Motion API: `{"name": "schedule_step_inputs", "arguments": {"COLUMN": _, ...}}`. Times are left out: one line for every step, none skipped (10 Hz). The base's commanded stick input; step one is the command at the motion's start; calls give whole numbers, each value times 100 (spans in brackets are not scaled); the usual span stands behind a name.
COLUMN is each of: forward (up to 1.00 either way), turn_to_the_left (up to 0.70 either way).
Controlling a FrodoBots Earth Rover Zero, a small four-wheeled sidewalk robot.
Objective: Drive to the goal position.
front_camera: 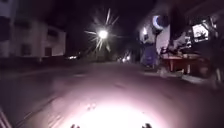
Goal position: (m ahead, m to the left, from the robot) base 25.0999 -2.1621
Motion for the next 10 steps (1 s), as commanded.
{"name": "schedule_step_inputs", "arguments": {"forward": 70, "turn_to_the_left": 0}}
{"name": "schedule_step_inputs", "arguments": {"forward": 70, "turn_to_the_left": 0}}
{"name": "schedule_step_inputs", "arguments": {"forward": 70, "turn_to_the_left": 0}}
{"name": "schedule_step_inputs", "arguments": {"forward": 70, "turn_to_the_left": 0}}
{"name": "schedule_step_inputs", "arguments": {"forward": 70, "turn_to_the_left": -4}}
{"name": "schedule_step_inputs", "arguments": {"forward": 70, "turn_to_the_left": -35}}
{"name": "schedule_step_inputs", "arguments": {"forward": 70, "turn_to_the_left": -35}}
{"name": "schedule_step_inputs", "arguments": {"forward": 70, "turn_to_the_left": -15}}
{"name": "schedule_step_inputs", "arguments": {"forward": 70, "turn_to_the_left": 0}}
{"name": "schedule_step_inputs", "arguments": {"forward": 70, "turn_to_the_left": 0}}
